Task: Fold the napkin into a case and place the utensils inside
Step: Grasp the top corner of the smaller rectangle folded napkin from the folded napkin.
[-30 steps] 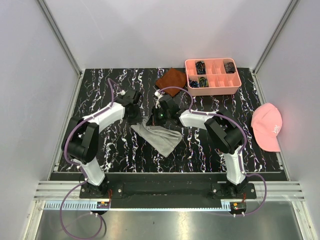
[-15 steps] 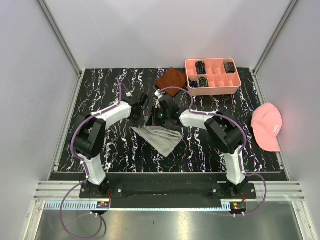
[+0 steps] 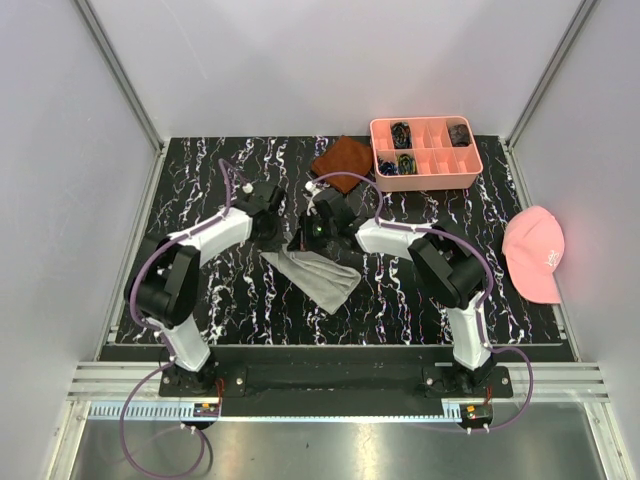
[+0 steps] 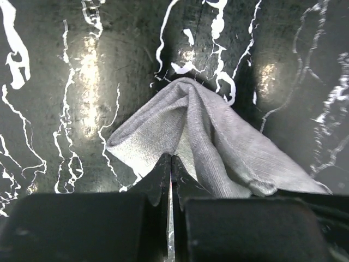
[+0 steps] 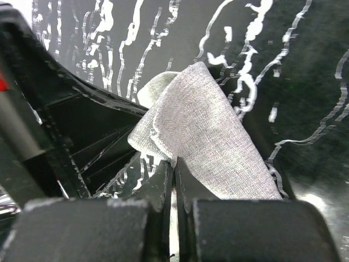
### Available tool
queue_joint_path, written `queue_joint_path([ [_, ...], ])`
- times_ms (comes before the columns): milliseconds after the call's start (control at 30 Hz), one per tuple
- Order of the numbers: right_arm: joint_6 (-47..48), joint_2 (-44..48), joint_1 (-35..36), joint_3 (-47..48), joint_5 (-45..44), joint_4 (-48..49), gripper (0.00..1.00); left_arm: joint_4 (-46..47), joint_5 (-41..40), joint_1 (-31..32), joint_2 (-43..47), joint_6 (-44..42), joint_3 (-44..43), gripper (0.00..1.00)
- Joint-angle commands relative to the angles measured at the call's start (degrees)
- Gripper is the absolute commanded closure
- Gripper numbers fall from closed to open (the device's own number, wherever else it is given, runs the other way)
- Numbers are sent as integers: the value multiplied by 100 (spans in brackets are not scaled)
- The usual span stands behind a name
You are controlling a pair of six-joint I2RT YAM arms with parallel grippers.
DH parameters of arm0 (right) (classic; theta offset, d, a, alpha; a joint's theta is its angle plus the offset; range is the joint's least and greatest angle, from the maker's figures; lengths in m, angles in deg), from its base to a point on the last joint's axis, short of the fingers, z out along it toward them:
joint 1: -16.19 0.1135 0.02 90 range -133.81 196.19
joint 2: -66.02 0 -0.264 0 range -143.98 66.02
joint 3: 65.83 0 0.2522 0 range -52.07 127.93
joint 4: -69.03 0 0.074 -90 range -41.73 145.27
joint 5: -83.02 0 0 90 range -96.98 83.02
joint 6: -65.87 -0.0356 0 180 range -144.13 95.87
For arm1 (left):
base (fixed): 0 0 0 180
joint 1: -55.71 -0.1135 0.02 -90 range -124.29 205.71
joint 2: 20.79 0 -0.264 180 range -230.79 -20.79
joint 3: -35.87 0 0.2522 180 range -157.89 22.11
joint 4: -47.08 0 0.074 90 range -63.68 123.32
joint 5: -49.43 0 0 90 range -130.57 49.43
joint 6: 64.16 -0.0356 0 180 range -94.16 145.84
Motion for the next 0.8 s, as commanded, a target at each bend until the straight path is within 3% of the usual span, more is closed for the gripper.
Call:
queue_joint_path([
  [0,-361,-12,212,351,-129,16,100,966,579,-258,615,283,612,100],
  [300,-608,-820,344,377,-139,773,100,2127,1572,-609,1055,661,1439,100],
  [567,-29,-953,371,518,-464,219,100,1829,870,-750,1635,898,1572,100],
  [767,490,-919,380,712,-289,-247,100,1495,948,-750,1592,828,1361,100],
])
